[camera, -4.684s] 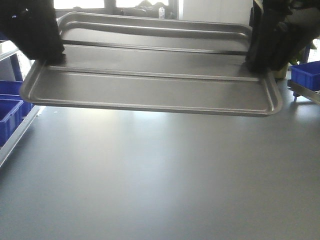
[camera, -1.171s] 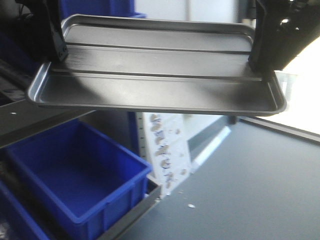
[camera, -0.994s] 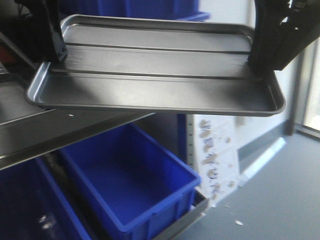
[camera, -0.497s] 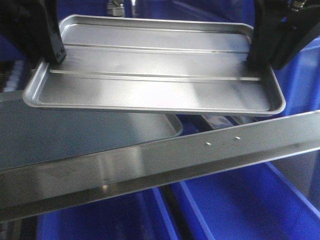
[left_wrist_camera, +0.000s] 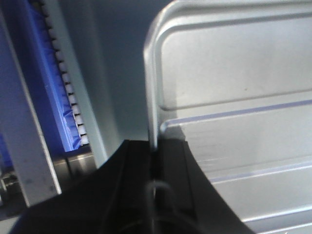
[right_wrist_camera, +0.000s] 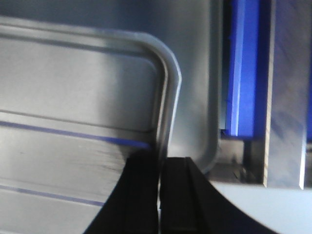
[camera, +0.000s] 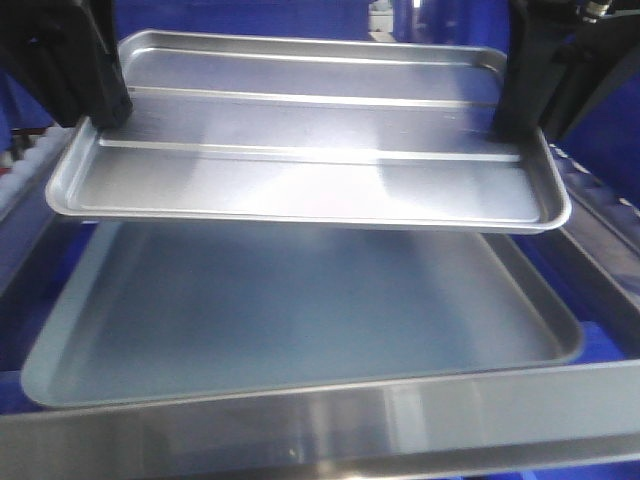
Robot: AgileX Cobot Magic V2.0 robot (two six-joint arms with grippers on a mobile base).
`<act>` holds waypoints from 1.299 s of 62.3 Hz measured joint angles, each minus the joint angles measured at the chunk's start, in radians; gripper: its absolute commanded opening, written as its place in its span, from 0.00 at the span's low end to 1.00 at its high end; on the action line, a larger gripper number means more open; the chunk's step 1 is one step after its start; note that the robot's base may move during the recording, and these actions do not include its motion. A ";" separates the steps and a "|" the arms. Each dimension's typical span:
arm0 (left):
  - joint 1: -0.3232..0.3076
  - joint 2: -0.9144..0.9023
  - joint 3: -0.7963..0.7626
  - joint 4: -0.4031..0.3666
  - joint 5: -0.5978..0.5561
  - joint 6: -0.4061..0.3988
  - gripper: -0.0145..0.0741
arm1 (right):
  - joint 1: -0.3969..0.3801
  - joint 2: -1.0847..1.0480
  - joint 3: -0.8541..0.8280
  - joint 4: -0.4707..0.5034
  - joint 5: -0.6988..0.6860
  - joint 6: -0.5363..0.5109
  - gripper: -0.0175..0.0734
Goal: Grab silver tray and stack on right shelf
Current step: 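Position the held silver tray above the larger grey tray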
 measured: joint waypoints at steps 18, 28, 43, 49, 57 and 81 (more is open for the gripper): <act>0.000 0.000 0.000 0.000 0.000 0.000 0.06 | 0.000 0.000 0.000 0.000 0.000 0.000 0.25; 0.000 0.000 0.000 0.000 0.000 0.000 0.06 | 0.000 0.000 0.000 0.000 0.000 0.000 0.25; 0.000 0.000 0.000 0.000 0.000 0.000 0.06 | 0.000 0.000 0.000 0.000 0.000 0.000 0.25; 0.000 0.000 0.000 0.000 0.000 0.000 0.06 | 0.000 0.000 0.000 0.000 0.000 0.000 0.25; 0.000 0.000 0.000 0.000 0.000 0.000 0.06 | 0.000 0.000 0.000 0.000 0.002 0.000 0.25; 0.000 0.000 0.000 0.000 0.000 0.000 0.06 | 0.000 0.000 0.000 0.000 0.002 0.000 0.25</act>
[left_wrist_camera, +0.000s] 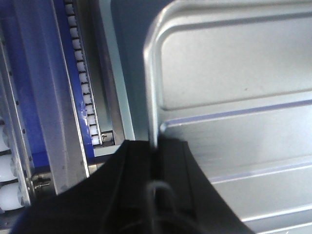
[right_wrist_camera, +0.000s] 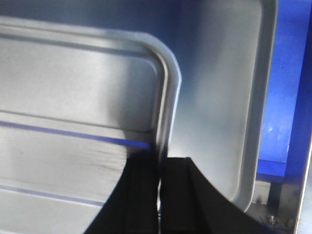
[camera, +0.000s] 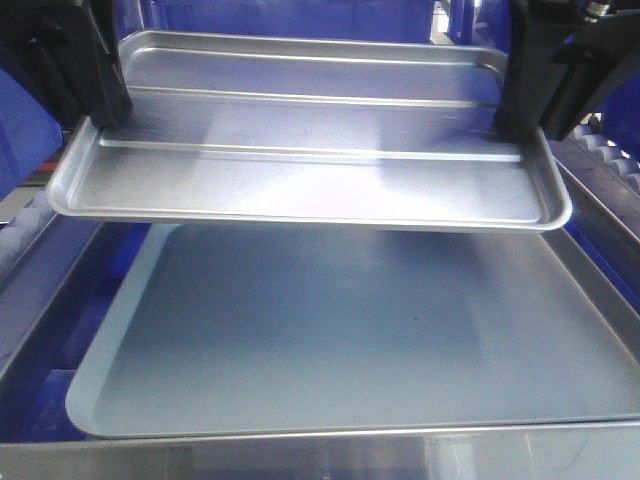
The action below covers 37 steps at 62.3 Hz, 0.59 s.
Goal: Grab silver tray and stack on right shelf
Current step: 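Position the held silver tray above the larger grey tray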
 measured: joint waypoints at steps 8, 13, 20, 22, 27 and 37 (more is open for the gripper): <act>0.000 0.000 0.000 0.000 0.000 0.000 0.06 | 0.000 0.000 0.000 0.000 0.000 0.000 0.25; 0.000 0.000 0.000 0.000 0.000 0.000 0.06 | 0.000 0.000 0.000 0.000 0.000 0.000 0.25; 0.000 0.000 0.000 0.007 -0.002 0.000 0.06 | 0.000 0.000 0.000 0.000 -0.008 0.000 0.25; 0.000 0.000 0.000 0.012 -0.004 0.000 0.06 | 0.000 0.000 0.000 0.000 -0.015 0.000 0.25; 0.000 0.000 0.000 0.018 -0.004 0.000 0.06 | 0.000 0.000 0.000 0.000 -0.022 0.000 0.25; 0.000 0.000 0.000 0.019 -0.014 0.000 0.06 | 0.000 0.000 0.000 -0.002 -0.022 -0.021 0.25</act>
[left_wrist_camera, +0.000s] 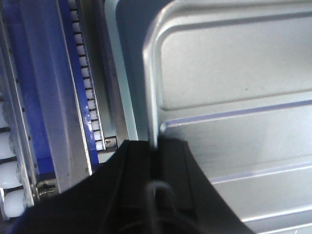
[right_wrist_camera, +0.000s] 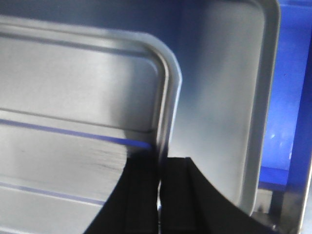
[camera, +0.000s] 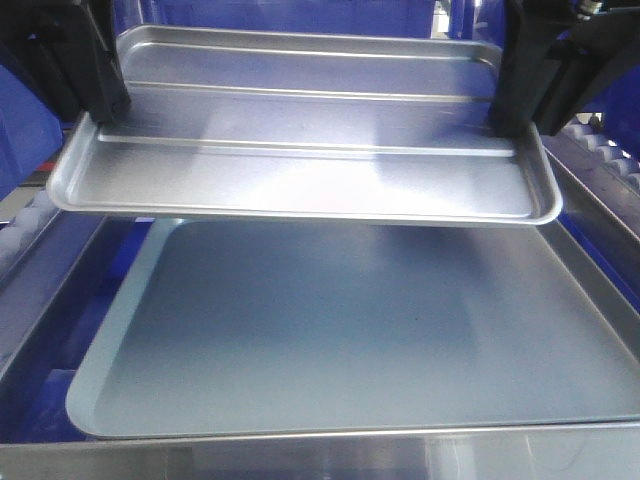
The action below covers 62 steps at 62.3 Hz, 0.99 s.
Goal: Grab silver tray and stack on right shelf
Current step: 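Position the held silver tray above the larger grey tray, then lower the silver tray onto the grey tray with both grippers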
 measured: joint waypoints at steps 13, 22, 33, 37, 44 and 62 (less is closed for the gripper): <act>0.000 0.055 0.000 -0.015 -0.046 -0.008 0.06 | -0.045 0.000 0.000 0.001 0.014 -0.055 0.25; 0.000 0.131 -0.004 -0.033 -0.118 -0.010 0.06 | -0.102 0.013 0.000 0.005 0.025 -0.112 0.25; 0.000 0.217 -0.004 -0.038 -0.201 -0.016 0.06 | -0.149 0.070 0.000 0.005 0.012 -0.149 0.25; 0.000 0.244 -0.004 -0.036 -0.215 -0.018 0.06 | -0.156 0.101 0.000 0.003 0.002 -0.152 0.25; 0.000 0.294 -0.004 -0.034 -0.228 -0.023 0.06 | -0.160 0.162 0.000 0.001 -0.009 -0.153 0.25; 0.026 0.404 -0.005 -0.044 -0.250 -0.026 0.06 | -0.162 0.292 0.000 0.001 -0.061 -0.153 0.25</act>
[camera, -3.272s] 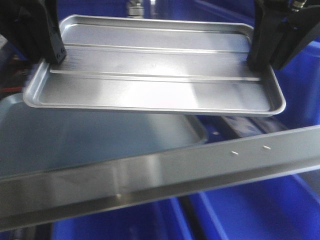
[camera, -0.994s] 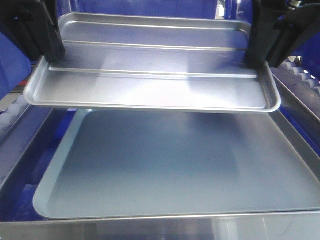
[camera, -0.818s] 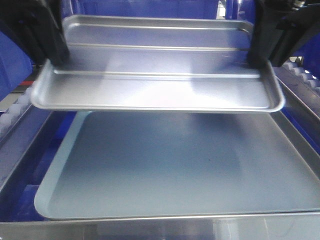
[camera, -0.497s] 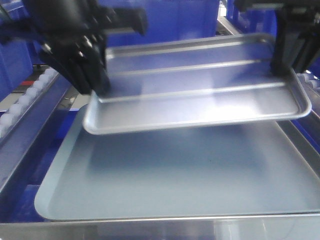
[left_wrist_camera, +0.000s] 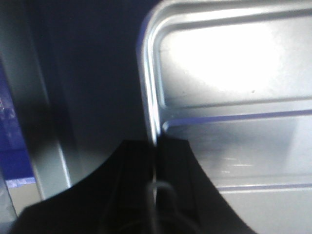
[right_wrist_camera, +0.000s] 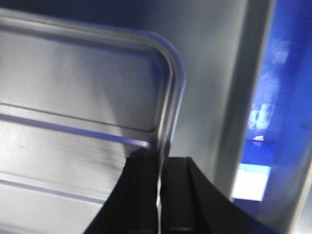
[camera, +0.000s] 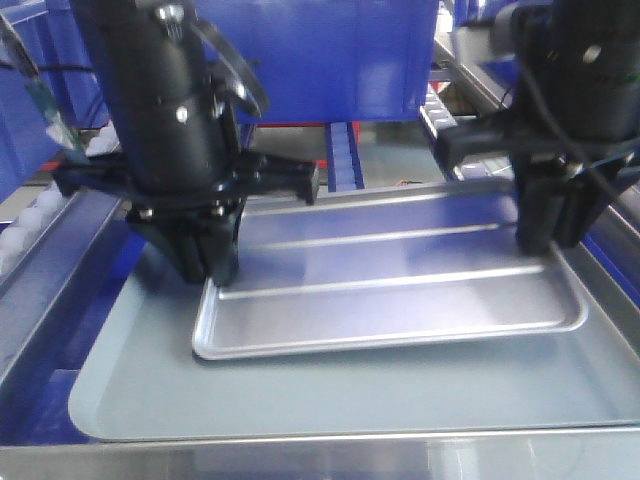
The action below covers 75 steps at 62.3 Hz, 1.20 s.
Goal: Grab silver tray and stack on right shelf
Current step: 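Lower the silver tray onto the grey tray with both grippers, then open both grippers and raise them away from the trays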
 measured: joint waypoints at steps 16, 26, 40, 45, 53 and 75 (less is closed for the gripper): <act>0.042 0.014 -0.004 -0.043 0.000 0.020 0.13 | 0.000 0.010 -0.002 0.004 -0.031 0.000 0.29; 0.044 0.017 -0.006 -0.045 0.011 0.048 0.42 | 0.000 0.010 -0.007 -0.001 -0.035 -0.007 0.54; 0.046 0.019 -0.006 -0.038 0.027 0.058 0.67 | 0.000 0.010 -0.007 -0.014 -0.022 -0.018 0.88; 0.046 0.019 -0.010 -0.042 0.029 0.058 0.67 | 0.000 0.006 -0.007 -0.014 -0.022 -0.018 0.88; 0.046 0.006 -0.033 -0.042 0.061 0.066 0.66 | 0.000 -0.028 -0.007 -0.018 -0.021 -0.020 0.88; -0.001 -0.232 -0.042 0.041 0.135 0.082 0.39 | 0.002 -0.221 -0.007 -0.023 0.013 -0.028 0.59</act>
